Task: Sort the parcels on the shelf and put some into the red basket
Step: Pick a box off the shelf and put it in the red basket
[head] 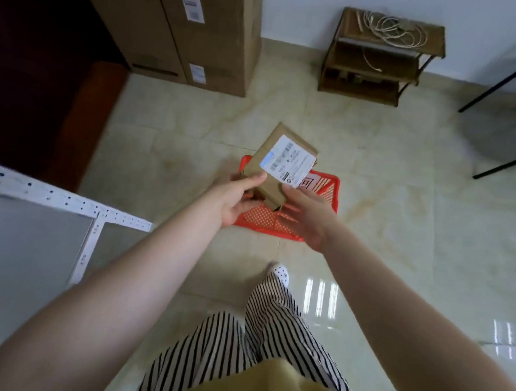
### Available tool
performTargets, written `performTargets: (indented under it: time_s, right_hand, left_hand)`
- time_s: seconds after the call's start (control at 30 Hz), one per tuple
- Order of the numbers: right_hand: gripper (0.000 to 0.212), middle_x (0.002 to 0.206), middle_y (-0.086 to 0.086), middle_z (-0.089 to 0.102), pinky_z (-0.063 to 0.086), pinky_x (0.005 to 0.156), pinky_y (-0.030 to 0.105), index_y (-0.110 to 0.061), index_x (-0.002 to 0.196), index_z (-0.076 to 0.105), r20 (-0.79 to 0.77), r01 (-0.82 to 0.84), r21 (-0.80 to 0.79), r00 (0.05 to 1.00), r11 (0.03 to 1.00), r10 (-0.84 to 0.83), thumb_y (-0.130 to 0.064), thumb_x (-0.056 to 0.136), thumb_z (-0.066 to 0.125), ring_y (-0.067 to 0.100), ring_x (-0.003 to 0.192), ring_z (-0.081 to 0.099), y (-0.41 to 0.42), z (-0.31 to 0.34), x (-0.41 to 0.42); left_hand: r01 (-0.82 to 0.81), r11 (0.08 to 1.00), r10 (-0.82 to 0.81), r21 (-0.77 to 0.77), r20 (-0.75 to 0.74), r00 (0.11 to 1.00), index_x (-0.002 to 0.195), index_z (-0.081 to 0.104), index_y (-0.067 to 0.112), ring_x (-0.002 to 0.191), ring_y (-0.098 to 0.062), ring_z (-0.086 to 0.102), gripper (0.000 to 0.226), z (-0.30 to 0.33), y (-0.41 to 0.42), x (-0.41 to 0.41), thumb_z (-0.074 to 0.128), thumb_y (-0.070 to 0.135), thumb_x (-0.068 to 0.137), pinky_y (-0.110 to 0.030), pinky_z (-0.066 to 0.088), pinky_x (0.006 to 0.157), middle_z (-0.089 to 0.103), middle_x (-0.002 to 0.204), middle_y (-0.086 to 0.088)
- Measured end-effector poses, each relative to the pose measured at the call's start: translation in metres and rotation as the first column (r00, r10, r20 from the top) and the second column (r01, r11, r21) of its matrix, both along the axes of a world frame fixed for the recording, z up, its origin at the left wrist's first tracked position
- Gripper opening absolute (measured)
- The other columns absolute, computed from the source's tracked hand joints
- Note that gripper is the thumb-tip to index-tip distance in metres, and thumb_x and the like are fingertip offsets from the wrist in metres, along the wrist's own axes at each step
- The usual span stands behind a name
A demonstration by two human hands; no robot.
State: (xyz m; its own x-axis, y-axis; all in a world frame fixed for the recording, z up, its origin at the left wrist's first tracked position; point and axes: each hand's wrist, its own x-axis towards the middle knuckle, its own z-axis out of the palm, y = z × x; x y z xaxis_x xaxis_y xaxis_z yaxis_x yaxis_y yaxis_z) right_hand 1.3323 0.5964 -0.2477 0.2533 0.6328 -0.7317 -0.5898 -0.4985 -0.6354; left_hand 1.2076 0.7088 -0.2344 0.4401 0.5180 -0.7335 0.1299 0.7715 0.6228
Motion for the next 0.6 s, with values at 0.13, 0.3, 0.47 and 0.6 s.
performTargets:
  time_s: [0.13,0.3,0.47,0.6]
  right_hand:
    - [0.048,0.120,0.007,0.070,0.057,0.076,0.032,-0.015,0.129,0.060,-0.040,0.114,-0.080,0.992,0.990,-0.117,-0.026,0.085,0.075,0.022,0.102,0.067,0.045,-0.067,0.034]
    - [0.057,0.119,0.009,0.069,0.059,0.069,0.029,-0.014,0.130,0.056,-0.034,0.165,-0.196,0.984,0.967,-0.175,-0.025,0.080,0.079,0.023,0.098,0.070,0.066,-0.154,0.051]
    - [0.040,0.109,0.008,0.073,0.057,0.064,0.027,-0.016,0.119,0.063,-0.025,0.138,-0.264,0.988,0.955,-0.149,-0.023,0.082,0.077,0.019,0.086,0.072,0.097,-0.302,0.073]
    - [0.032,0.099,0.007,0.078,0.058,0.064,0.029,-0.017,0.116,0.067,-0.033,0.132,-0.281,0.989,0.951,-0.147,-0.018,0.085,0.074,0.022,0.081,0.075,0.123,-0.429,0.081]
  left_hand:
    - [-0.118,0.986,0.109,-0.120,-0.078,0.991,0.107,0.065,0.004,0.086,-0.018,0.067,0.020,-0.072,0.028,0.044,0.066,0.008,0.088,-0.026,0.059,0.058,0.071,0.100,-0.012]
    - [-0.228,0.947,0.173,-0.227,-0.236,0.956,0.118,0.062,-0.001,0.092,-0.024,0.069,0.038,-0.167,0.039,0.070,0.071,0.012,0.084,-0.025,0.059,0.053,0.068,0.114,-0.017]
    - [-0.265,0.930,0.165,-0.253,-0.356,0.920,0.113,0.061,-0.001,0.084,-0.027,0.069,0.030,-0.323,0.065,0.096,0.069,0.009,0.086,-0.029,0.059,0.063,0.069,0.098,-0.015]
    - [-0.257,0.927,0.125,-0.272,-0.424,0.897,0.112,0.063,0.000,0.078,-0.028,0.071,0.037,-0.451,0.085,0.109,0.073,0.020,0.083,-0.036,0.060,0.070,0.071,0.093,-0.015]
